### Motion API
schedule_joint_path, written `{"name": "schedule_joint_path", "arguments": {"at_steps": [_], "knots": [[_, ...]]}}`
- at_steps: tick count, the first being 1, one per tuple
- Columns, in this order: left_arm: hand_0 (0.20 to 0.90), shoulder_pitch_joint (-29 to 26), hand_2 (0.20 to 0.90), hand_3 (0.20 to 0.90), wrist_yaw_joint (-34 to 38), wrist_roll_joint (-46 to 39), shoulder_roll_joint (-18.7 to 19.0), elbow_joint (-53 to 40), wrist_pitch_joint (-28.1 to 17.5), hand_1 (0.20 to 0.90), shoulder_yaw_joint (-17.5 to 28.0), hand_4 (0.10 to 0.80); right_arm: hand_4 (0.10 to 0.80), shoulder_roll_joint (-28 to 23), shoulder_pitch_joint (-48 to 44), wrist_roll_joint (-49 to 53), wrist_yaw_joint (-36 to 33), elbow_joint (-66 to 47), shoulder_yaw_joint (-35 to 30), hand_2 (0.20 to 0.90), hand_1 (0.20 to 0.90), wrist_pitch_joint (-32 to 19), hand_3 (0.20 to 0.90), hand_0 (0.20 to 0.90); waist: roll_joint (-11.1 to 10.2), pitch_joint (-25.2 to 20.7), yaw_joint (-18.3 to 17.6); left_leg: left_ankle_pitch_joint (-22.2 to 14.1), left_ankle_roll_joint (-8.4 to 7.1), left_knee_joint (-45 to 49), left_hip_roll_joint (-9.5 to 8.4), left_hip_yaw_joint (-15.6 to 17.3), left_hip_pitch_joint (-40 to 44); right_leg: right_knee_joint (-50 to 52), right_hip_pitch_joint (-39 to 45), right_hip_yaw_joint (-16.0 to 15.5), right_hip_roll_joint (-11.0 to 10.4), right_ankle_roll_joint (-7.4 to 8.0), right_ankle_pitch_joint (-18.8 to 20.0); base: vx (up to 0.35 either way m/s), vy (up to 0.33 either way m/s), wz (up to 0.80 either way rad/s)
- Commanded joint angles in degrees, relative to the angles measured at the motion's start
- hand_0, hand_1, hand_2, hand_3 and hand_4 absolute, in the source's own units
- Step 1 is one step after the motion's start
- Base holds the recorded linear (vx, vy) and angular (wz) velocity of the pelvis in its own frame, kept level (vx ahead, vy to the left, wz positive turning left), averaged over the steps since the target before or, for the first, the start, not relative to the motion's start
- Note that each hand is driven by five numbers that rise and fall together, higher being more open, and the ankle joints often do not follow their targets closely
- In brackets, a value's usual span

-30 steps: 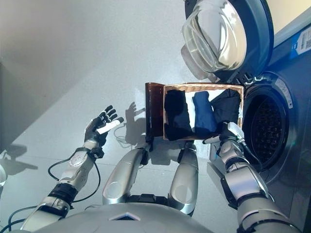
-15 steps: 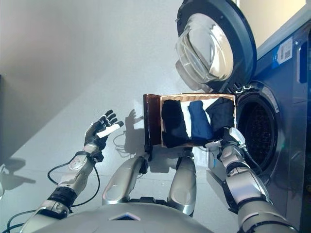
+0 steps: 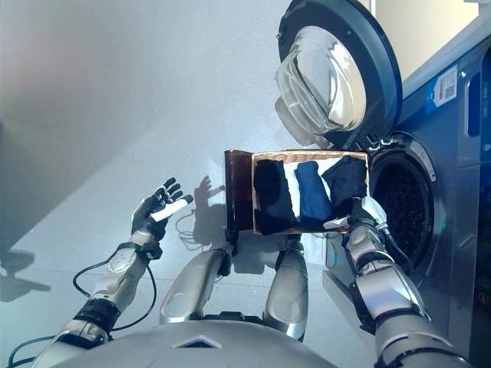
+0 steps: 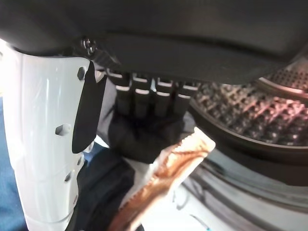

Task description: Pick up the clothes and place them into the washing machine

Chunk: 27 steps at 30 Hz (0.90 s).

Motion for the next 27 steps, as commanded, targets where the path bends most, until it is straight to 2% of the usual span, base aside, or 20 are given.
{"name": "schedule_joint_path", "arguments": {"at_steps": [1,8,12,19,22,25,27], "knots": [[0.9,1.4,0.9,0.9,0.4,-1.0,2.8,-6.1,-2.7,0.9,1.9,0.8,0.8,-3.4,-5.0,2.9,-4.8,-2.3,1.9,0.9,0.9,-1.8,0.9,0.9,-0.1,-0.5,0.5,-3.7,-4.41,2.6,1.29,-1.0,-0.9,0.5,-0.1,0.0,-1.8,0.66,1.8,0.0,0.0,0.0],[0.9,1.4,0.9,0.9,1.2,-1.1,2.2,-4.4,-2.9,0.9,2.9,0.8,0.8,-1.8,-2.2,5.3,-5.0,-6.2,1.4,0.9,0.9,-2.8,0.9,0.9,-1.3,-1.3,-0.1,-3.8,-4.5,1.6,1.65,-0.9,0.8,-1.0,1.8,-0.3,-1.5,0.77,2.1,0.014,-0.005,0.0],[0.9,1.7,0.9,0.9,1.1,-1.2,2.4,-5.1,-2.6,0.9,3.1,0.8,0.8,-2.6,-3.0,4.6,-4.7,-7.5,1.7,0.9,0.9,-2.4,0.9,0.9,-1.6,-1.5,-0.1,-4.1,-4.46,1.7,1.79,-0.7,1.4,-1.1,2.5,-0.2,-1.7,0.92,2.2,0.002,0.002,-0.01],[0.9,2.3,0.9,0.9,0.4,-1.7,3.0,-5.1,-2.3,0.9,2.3,0.8,0.8,-3.1,-6.7,8.3,-5.3,-2.8,-0.2,0.9,0.9,-2.5,0.9,0.9,-1.6,-1.7,0.8,-3.3,-4.71,0.1,1.76,-0.8,3.1,-2.7,4.7,-1.0,-1.7,1.09,2.6,0.009,0.001,-0.06],[0.9,2.5,0.9,0.9,0.6,-1.8,2.9,-4.1,-2.1,0.9,2.6,0.8,0.8,-1.9,-6.6,11.6,-5.7,-2.8,-1.5,0.9,0.9,-3.3,0.9,0.9,-1.9,-1.9,0.9,-2.6,-4.89,-1.8,2.14,-0.9,4.9,-3.7,6.2,-1.3,-1.4,1.09,2.8,0.043,-0.021,-0.01],[0.9,1.7,0.9,0.9,1.7,-2.0,1.4,-0.4,-2.1,0.9,3.5,0.8,0.8,2.0,-3.3,18.3,-5.8,-5.2,-4.2,0.9,0.9,-5.0,0.9,0.9,-2.6,-2.5,0.4,-1.7,-5.29,-4.7,2.79,-1.4,8.0,-4.8,8.8,-1.6,-0.8,1.06,2.5,0.07,-0.033,-0.05],[0.9,1.6,0.9,0.9,1.9,-1.9,1.2,-0.2,-2.1,0.9,3.7,0.8,0.8,2.7,-2.4,18.6,-5.7,-6.0,-4.2,0.9,0.9,-5.2,0.9,0.9,-2.8,-2.7,0.2,-1.4,-5.31,-5.1,2.83,-1.5,8.3,-4.9,8.9,-1.6,-0.9,1.06,2.6,0.035,-0.019,-0.04]]}}
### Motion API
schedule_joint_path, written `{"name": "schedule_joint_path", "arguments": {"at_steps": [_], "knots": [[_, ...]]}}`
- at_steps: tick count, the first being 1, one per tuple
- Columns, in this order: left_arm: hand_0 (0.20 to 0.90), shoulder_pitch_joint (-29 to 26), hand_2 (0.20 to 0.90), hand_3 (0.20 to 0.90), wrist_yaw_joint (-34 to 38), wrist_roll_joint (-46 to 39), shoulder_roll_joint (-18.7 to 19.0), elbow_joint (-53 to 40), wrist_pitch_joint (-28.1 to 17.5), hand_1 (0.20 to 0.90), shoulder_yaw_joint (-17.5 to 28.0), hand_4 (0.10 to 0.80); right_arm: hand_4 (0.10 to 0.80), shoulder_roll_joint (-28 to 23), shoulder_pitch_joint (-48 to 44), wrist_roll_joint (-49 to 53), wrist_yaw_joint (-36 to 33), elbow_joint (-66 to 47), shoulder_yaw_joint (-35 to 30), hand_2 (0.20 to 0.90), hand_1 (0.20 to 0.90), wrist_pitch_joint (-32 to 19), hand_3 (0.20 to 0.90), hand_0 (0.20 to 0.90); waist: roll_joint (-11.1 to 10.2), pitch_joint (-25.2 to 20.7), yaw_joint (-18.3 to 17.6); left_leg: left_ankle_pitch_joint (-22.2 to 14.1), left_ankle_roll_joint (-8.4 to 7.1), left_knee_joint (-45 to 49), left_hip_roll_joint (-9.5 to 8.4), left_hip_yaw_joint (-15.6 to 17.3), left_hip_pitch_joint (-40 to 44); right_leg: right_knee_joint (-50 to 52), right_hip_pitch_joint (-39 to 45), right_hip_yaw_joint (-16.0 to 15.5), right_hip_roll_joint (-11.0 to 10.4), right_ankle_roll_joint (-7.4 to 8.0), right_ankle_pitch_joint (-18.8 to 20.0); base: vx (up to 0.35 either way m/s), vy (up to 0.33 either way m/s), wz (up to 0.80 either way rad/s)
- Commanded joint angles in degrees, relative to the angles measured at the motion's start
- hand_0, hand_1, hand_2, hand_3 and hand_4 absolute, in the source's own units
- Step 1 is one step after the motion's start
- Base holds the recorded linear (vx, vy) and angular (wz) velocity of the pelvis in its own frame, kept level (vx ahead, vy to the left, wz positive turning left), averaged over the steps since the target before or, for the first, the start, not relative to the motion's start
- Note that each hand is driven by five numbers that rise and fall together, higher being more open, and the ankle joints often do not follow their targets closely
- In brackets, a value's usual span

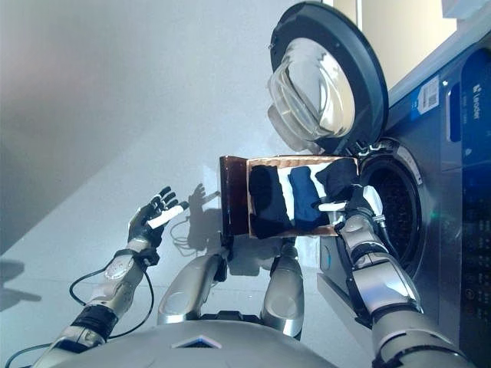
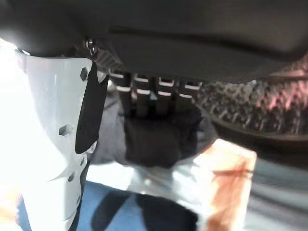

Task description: Pick up the clothes and place them into the washing machine

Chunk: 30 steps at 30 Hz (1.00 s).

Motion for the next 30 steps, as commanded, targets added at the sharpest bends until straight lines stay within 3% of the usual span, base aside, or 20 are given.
{"name": "schedule_joint_path", "arguments": {"at_steps": [1,19,30], "knots": [[0.9,-0.9,0.9,0.9,0.7,-0.9,0.9,-2.0,-3.0,0.9,2.8,0.8,0.8,-0.1,-0.7,3.7,-2.9,-3.2,-0.2,0.9,0.9,-4.3,0.9,0.9,-0.6,-3.4,0.4,-2.1,-5.24,0.1,2.43,-2.2,0.7,2.2,1.1,-1.0,-1.8,0.79,-0.3,0.031,-0.016,-0.01],[0.9,-0.5,0.9,0.9,3.3,-0.1,-1.0,-2.0,-3.2,0.9,4.4,0.8,0.8,3.3,8.4,4.5,-5.1,-17.4,-2.8,0.9,0.9,-5.7,0.9,0.9,-0.7,-4.1,-1.0,-2.5,-5.3,0.6,2.52,-2.1,1.2,2.9,1.8,-1.5,-1.6,0.8,-1.4,0.011,-0.006,0.02],[0.9,0.1,0.9,0.9,3.2,-0.1,-0.1,-3.9,-3.4,0.9,3.4,0.8,0.8,1.4,4.6,3.0,-7.7,-13.8,-3.7,0.9,0.9,-5.0,0.9,0.9,0.2,-3.6,-0.1,-2.8,-5.23,2.6,2.37,-2.4,-1.6,3.8,0.0,-1.8,-2.0,0.68,-1.6,-0.005,0.001,0.01]]}}
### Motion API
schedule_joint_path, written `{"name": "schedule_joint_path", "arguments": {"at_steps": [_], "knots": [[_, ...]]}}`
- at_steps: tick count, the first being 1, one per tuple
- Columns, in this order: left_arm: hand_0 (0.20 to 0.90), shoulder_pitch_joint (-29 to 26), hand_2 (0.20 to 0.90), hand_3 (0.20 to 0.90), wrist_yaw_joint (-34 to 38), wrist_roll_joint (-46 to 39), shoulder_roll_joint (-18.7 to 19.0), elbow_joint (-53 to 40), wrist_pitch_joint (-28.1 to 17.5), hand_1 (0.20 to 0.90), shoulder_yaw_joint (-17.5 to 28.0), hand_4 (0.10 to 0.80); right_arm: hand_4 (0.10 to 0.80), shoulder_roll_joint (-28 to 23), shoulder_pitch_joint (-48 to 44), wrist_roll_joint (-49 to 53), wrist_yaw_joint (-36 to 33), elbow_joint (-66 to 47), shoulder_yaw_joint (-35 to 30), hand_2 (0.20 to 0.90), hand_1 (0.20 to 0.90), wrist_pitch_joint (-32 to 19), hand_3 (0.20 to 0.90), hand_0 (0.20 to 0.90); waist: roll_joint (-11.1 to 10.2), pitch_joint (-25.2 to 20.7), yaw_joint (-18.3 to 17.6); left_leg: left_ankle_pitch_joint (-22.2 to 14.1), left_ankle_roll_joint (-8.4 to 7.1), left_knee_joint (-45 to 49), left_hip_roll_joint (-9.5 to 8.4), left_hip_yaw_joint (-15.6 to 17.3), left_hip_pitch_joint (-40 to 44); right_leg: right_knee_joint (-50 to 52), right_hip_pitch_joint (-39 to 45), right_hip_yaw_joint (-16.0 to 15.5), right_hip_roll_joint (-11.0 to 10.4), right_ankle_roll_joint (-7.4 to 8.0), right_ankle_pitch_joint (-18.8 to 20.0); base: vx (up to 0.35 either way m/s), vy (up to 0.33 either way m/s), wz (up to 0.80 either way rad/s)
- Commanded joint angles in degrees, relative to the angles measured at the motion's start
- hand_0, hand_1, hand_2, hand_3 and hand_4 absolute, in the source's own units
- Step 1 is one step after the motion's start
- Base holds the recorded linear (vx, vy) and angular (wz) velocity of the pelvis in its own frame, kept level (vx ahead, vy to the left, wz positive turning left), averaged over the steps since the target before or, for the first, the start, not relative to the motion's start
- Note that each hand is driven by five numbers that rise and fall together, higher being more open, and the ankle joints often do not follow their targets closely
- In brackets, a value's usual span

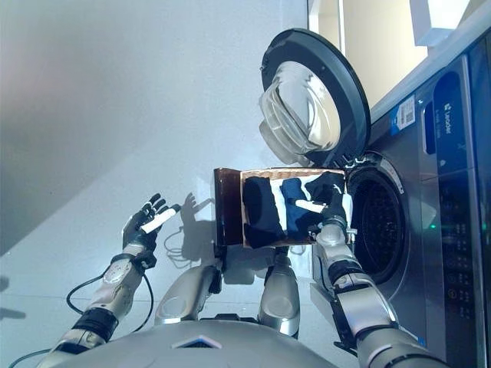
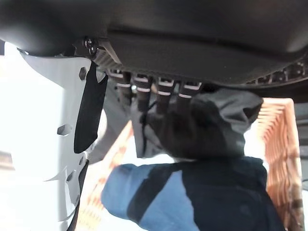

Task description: Pick up the clothes and place them into the washing machine

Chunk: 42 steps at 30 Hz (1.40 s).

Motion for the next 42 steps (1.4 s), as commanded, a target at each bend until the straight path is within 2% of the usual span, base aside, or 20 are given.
{"name": "schedule_joint_path", "arguments": {"at_steps": [1,10,23,26,42], "knots": [[0.9,-0.2,0.9,0.9,-0.1,0.0,1.3,-4.9,-3.4,0.9,1.3,0.8,0.8,-4.5,-3.9,-2.0,-4.3,-0.7,-0.3,0.9,0.9,-2.5,0.9,0.9,1.2,-1.0,1.0,-3.2,-4.89,3.5,2.35,-1.5,-2.4,4.5,-1.1,-0.8,-1.8,1.08,-1.4,0.0,0.0,0.0],[0.9,-0.5,0.9,0.9,0.8,0.2,1.3,-4.3,-3.7,0.9,0.9,0.8,0.8,-4.4,-3.3,-2.9,-9.1,-3.2,-2.4,0.9,0.9,-3.2,0.9,0.9,1.0,-1.0,0.8,-3.2,-5.02,3.4,2.81,-1.4,-2.2,4.9,-1.3,-0.6,-1.5,1.03,-1.6,0.0,-0.001,0.0],[0.9,-0.8,0.9,0.9,-0.1,-0.6,2.6,-4.8,-3.3,0.9,-1.3,0.8,0.8,-4.6,-9.0,3.3,-6.0,10.7,-2.8,0.9,0.9,-2.2,0.9,0.9,1.7,-1.0,1.8,-3.5,-4.87,4.5,2.33,-1.1,-3.8,5.5,-2.8,-0.5,-2.0,1.01,-1.3,-0.004,0.0,0.0],[0.9,-0.4,0.9,0.9,-0.9,-0.9,3.7,-6.6,-3.2,0.9,-2.2,0.8,0.8,-6.7,-13.1,8.1,-4.5,14.9,-4.1,0.9,0.9,-2.4,0.9,0.9,2.5,-0.2,2.9,-3.2,-4.74,5.3,1.92,-1.1,-5.7,5.7,-4.4,-0.8,-2.4,1.02,-1.1,-0.048,0.0,-0.03],[0.9,0.3,0.9,0.9,-1.3,-3.2,6.0,-12.9,-3.5,0.9,-3.0,0.8,0.8,-11.7,-22.6,9.8,-4.6,19.1,-2.8,0.9,0.9,-1.8,0.9,0.9,5.2,2.9,5.1,-4.7,-4.75,13.2,1.84,-1.4,-15.2,13.6,-13.3,-0.6,-2.7,0.01,-3.8,-0.034,0.006,0.08]]}}
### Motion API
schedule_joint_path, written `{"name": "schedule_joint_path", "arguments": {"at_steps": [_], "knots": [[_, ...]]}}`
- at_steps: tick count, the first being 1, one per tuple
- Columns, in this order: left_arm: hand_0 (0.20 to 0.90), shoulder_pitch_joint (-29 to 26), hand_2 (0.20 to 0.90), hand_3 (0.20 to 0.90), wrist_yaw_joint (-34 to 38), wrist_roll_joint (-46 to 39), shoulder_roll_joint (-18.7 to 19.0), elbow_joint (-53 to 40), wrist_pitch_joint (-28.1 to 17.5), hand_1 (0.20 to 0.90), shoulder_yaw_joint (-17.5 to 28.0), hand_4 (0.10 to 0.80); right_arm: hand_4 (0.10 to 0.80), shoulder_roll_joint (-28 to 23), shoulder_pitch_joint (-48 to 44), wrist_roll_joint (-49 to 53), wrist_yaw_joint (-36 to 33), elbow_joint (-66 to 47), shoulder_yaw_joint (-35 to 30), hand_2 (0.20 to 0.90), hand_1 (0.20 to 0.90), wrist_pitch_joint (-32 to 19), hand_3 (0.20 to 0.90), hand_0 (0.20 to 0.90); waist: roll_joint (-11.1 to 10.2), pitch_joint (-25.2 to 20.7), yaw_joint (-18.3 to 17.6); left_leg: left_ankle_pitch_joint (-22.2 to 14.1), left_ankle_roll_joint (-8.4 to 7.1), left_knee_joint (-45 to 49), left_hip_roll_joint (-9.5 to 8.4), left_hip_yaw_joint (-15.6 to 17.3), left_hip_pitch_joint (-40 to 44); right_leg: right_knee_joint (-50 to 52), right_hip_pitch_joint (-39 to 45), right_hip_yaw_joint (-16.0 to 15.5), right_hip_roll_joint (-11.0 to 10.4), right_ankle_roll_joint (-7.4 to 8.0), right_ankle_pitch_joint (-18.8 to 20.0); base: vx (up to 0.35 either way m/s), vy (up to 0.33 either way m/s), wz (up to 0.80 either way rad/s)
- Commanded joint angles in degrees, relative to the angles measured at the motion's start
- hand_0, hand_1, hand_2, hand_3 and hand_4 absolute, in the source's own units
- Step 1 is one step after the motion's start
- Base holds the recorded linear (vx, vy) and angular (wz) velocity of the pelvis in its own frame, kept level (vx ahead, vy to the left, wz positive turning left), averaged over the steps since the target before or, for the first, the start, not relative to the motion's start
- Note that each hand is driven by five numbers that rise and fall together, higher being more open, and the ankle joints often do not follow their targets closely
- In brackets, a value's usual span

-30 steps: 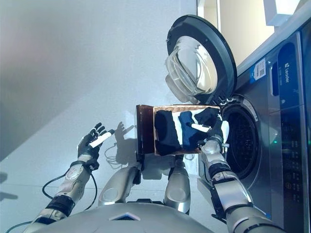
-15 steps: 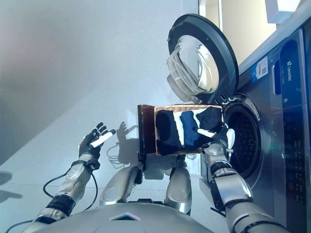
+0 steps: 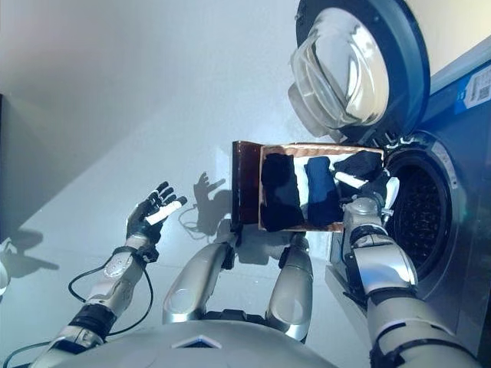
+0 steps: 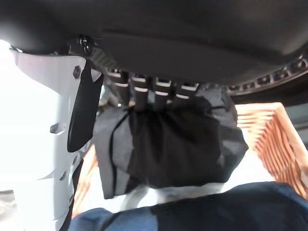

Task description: Pick up the clothes and place them into the washing machine

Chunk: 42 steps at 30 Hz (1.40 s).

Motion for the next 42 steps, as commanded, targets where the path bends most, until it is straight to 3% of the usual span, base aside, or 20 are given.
{"name": "schedule_joint_path", "arguments": {"at_steps": [1,11,14,30,31,33,34,35,42], "knots": [[0.9,1.6,0.9,0.9,-0.2,-1.1,3.6,-7.4,-3.4,0.9,0.2,0.8,0.8,-4.0,-4.2,0.1,-1.3,0.1,1.9,0.9,0.9,-1.9,0.9,0.9,0.0,-1.8,1.5,-4.3,-4.87,6.6,2.09,0.2,-3.6,6.0,-2.3,0.8,-1.7,0.68,-1.8,-0.035,0.008,0.06],[0.9,1.2,0.9,0.9,-0.7,-0.9,4.9,-9.4,-3.1,0.9,-0.3,0.8,0.8,-3.3,-7.0,-1.7,1.7,4.0,4.2,0.9,0.9,0.4,0.9,0.9,0.9,-1.4,2.4,-5.3,-4.32,10.9,1.99,0.0,-8.6,11.0,-7.9,1.7,-1.5,-0.22,-3.6,-0.031,0.007,0.03],[0.9,1.1,0.9,0.9,-0.9,-0.6,5.0,-9.7,-3.0,0.9,0.0,0.8,0.8,-2.4,-6.8,-3.1,2.8,4.9,5.1,0.9,0.9,1.3,0.9,0.9,1.2,-1.4,2.6,-7.8,-4.52,13.8,2.46,-0.3,-10.2,14.2,-9.7,2.4,-1.0,-0.19,-6.0,-0.005,-0.001,-0.01],[0.9,2.8,0.9,0.9,-3.1,0.0,6.1,-14.1,-2.0,0.9,2.1,0.8,0.8,-1.2,-5.7,-8.7,6.4,7.0,6.6,0.9,0.9,4.2,0.9,0.9,2.1,-2.8,3.5,-8.5,-3.65,17.7,2.19,-0.3,-16.2,19.3,-16.6,3.2,-1.5,-0.68,-7.3,-0.034,0.006,0.01],[0.9,2.9,0.9,0.9,-3.2,0.0,6.2,-14.1,-2.0,0.9,2.3,0.8,0.594,-1.0,-5.5,-9.0,6.6,7.0,6.7,0.612,0.612,4.3,0.612,0.612,2.1,-2.9,3.4,-8.5,-3.62,17.6,2.21,-0.2,-16.2,19.3,-16.6,3.3,-1.6,-0.68,-7.3,0.0,0.0,0.0],[0.9,3.0,0.9,0.9,-3.3,0.1,6.2,-14.1,-1.9,0.9,2.4,0.8,0.49,-1.0,-5.2,-9.2,6.7,6.9,6.6,0.466,0.466,4.4,0.466,0.466,2.1,-3.0,3.4,-8.5,-3.61,17.5,2.14,-0.3,-16.1,19.3,-16.7,3.3,-1.6,-0.66,-7.3,-0.004,0.008,0.03],[0.9,3.0,0.9,0.9,-3.4,0.1,6.2,-14.2,-1.9,0.9,2.6,0.8,0.333,-1.1,-5.0,-9.4,6.8,6.9,6.6,0.247,0.247,4.5,0.247,0.247,2.1,-3.2,3.4,-8.5,-3.58,17.5,2.12,-0.3,-16.1,19.3,-16.7,3.3,-1.6,-0.62,-7.2,0.0,0.0,0.0],[0.9,3.0,0.9,0.9,-3.5,0.1,6.2,-14.4,-1.8,0.9,2.8,0.8,0.3,-1.3,-4.6,-9.8,6.8,6.8,6.6,0.2,0.2,4.5,0.2,0.2,2.0,-3.3,3.4,-8.5,-3.49,17.6,1.96,-0.3,-16.0,19.5,-16.8,3.6,-1.6,-0.59,-7.2,0.0,0.0,0.0],[0.9,2.8,0.9,0.9,-3.7,0.3,6.2,-14.6,-1.3,0.9,2.7,0.8,0.3,-1.5,-2.6,-10.7,7.3,6.2,6.4,0.2,0.2,4.6,0.2,0.2,1.9,-3.0,3.1,-10.7,-3.17,23.2,2.27,-0.5,-17.3,24.9,-18.0,4.3,-1.6,-1.17,-9.9,-0.008,-0.002,0.02]]}}
